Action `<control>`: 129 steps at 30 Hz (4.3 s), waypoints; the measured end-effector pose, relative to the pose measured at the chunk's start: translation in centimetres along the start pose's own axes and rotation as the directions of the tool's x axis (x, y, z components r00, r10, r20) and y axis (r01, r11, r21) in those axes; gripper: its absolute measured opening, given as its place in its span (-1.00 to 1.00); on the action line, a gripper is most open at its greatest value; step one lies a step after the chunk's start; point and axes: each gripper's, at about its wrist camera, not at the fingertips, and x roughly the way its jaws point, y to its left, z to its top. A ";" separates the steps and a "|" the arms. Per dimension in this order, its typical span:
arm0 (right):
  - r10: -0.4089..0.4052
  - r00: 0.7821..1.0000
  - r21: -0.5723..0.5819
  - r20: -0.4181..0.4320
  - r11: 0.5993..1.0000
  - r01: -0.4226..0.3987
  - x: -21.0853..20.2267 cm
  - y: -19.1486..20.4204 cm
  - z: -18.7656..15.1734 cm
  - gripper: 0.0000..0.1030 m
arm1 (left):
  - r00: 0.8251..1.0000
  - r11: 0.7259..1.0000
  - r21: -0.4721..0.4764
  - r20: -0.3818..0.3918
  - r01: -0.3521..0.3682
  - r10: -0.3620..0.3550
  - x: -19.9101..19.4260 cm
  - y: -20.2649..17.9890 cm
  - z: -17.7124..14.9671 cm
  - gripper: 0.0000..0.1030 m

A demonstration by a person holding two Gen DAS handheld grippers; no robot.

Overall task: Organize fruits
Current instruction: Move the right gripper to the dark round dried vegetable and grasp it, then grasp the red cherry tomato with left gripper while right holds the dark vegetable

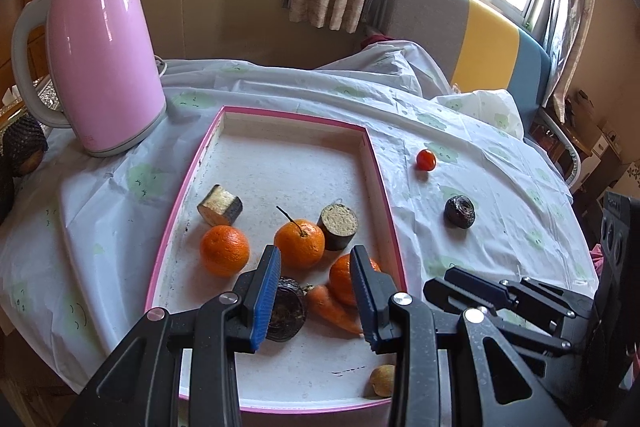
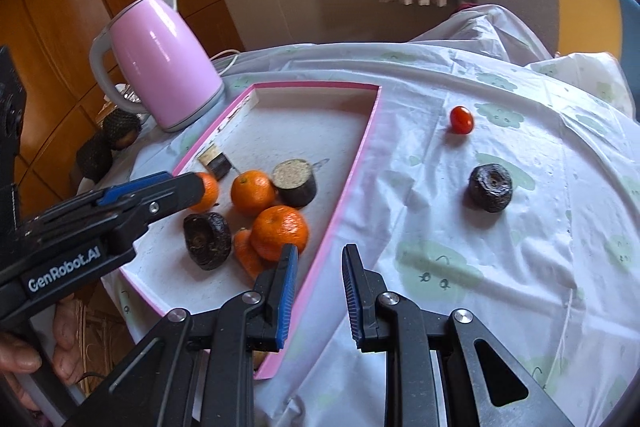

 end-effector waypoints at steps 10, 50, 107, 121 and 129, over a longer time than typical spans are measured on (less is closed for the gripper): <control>-0.046 0.999 0.066 0.007 0.997 0.045 -0.2 -2.6 0.1 -0.43 | 1.000 0.999 0.036 -0.013 0.010 -0.009 0.4 -1.3 0.0 -0.30; -0.233 0.972 0.192 0.024 0.955 0.224 0.4 -10.1 0.0 0.21 | 0.996 0.993 0.108 -0.079 0.043 -0.035 3.2 -4.8 0.0 -0.26; -0.361 0.932 0.112 0.015 0.927 0.358 3.7 -14.4 1.9 -0.19 | 0.979 0.988 0.124 -0.194 0.092 -0.067 18.8 -15.1 10.9 -0.16; -0.339 0.940 0.124 0.021 0.934 0.334 3.7 -14.8 1.9 -0.19 | 0.972 0.988 0.114 -0.219 0.107 -0.080 20.7 -15.3 9.9 -0.47; -0.342 0.939 0.120 0.018 0.933 0.338 3.7 -14.7 1.9 -0.19 | 0.974 0.989 0.120 -0.218 0.091 -0.063 19.7 -14.8 9.3 -0.47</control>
